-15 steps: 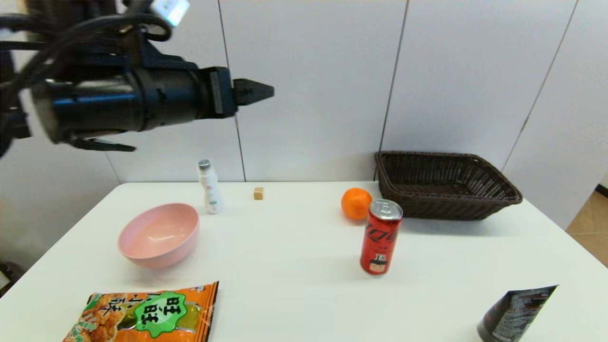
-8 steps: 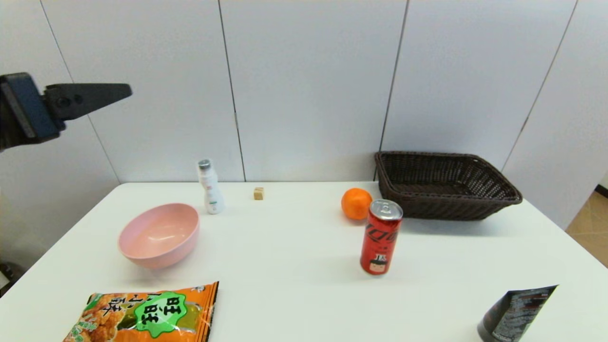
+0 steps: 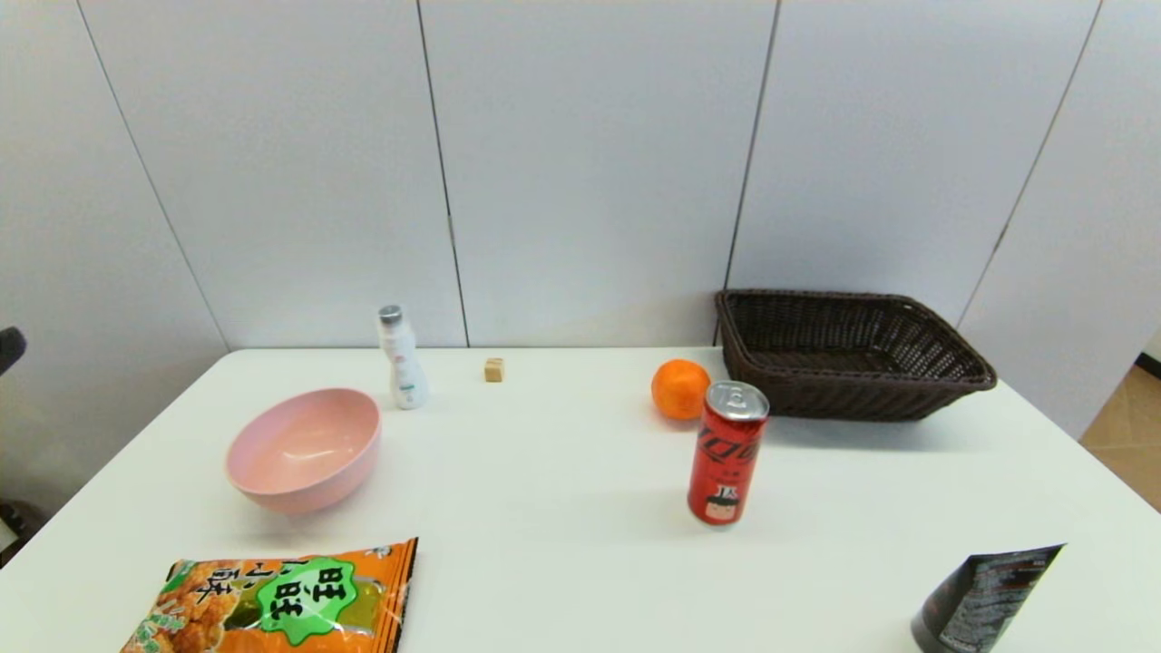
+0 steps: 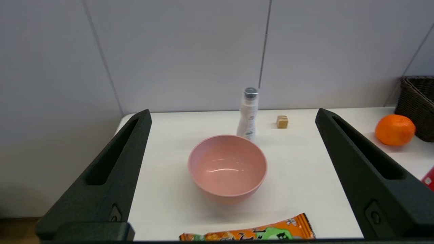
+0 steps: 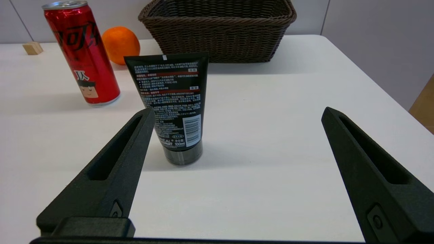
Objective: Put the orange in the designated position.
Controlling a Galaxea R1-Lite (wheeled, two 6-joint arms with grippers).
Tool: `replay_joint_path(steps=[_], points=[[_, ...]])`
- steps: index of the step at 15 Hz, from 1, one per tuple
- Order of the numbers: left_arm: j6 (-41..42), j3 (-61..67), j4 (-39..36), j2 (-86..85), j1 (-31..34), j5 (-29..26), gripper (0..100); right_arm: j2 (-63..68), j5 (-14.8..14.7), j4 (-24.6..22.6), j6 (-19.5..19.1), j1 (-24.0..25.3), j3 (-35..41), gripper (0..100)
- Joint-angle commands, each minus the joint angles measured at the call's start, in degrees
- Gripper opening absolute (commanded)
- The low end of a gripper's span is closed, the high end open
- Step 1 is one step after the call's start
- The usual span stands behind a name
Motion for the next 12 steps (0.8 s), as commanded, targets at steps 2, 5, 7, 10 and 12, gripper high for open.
replay_joint_path(steps=[2, 5, 7, 10, 12], points=[[0.09, 4.46, -0.10, -11.92, 3.01, -0.21, 100, 0.07, -0.01, 0.00, 0.07, 0.00, 0.05, 100], [0.00, 6.40, -0.10, -15.26, 3.36, 0.05, 100, 0.07, -0.01, 0.00, 0.07, 0.00, 0.05, 100], [-0.09, 8.15, -0.19, -17.37, 3.97, -0.04, 100, 0.07, -0.01, 0.00, 0.07, 0.00, -0.04, 100], [-0.09, 11.93, -0.45, -20.63, 5.47, -0.21, 100, 0.07, -0.01, 0.00, 0.07, 0.00, -0.04, 100], [-0.09, 14.92, -0.45, -23.70, 5.73, -0.30, 100, 0.07, -0.09, 0.00, 0.07, 0.00, -0.04, 100]])
